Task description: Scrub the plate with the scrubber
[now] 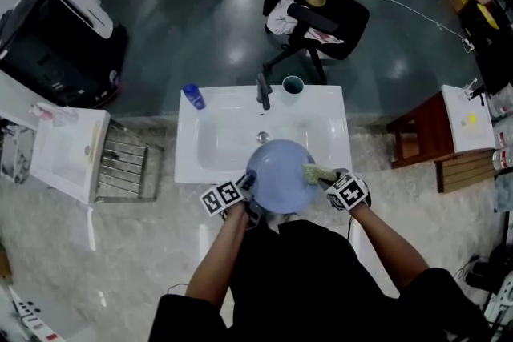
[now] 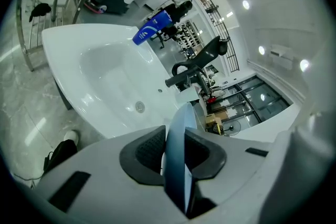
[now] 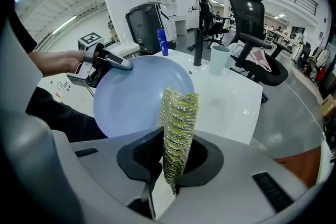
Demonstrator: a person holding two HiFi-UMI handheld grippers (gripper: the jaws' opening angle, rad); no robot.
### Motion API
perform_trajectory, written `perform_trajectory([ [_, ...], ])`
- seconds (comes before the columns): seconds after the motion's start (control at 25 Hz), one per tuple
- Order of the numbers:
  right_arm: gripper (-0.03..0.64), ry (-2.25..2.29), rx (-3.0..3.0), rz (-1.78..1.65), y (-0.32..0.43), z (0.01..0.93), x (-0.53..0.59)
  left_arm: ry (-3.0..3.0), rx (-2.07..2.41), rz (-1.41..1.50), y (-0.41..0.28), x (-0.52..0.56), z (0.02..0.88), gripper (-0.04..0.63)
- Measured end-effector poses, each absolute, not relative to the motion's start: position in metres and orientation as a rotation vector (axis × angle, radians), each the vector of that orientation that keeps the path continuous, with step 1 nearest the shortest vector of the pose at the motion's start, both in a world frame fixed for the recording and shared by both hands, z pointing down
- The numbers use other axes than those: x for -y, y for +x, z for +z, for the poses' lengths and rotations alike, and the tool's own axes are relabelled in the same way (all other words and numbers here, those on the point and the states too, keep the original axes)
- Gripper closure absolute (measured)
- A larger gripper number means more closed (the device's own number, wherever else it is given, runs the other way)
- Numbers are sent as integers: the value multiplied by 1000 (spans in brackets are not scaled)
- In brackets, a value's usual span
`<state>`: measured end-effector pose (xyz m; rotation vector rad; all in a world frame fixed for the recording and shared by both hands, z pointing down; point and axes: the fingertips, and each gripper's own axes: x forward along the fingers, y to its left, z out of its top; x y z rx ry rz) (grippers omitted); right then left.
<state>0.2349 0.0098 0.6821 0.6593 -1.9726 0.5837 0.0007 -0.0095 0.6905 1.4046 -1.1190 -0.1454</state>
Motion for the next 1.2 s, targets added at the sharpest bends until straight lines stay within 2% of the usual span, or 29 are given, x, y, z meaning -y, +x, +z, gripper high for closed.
perform_trajectory([
  [0.52, 557, 603, 2045, 701, 250, 678, -55, 1343, 1196, -186, 26, -4, 695, 535],
  [1.2, 558, 558, 2137, 804, 222, 665, -81, 1268, 1286, -279, 25, -11, 689, 535],
])
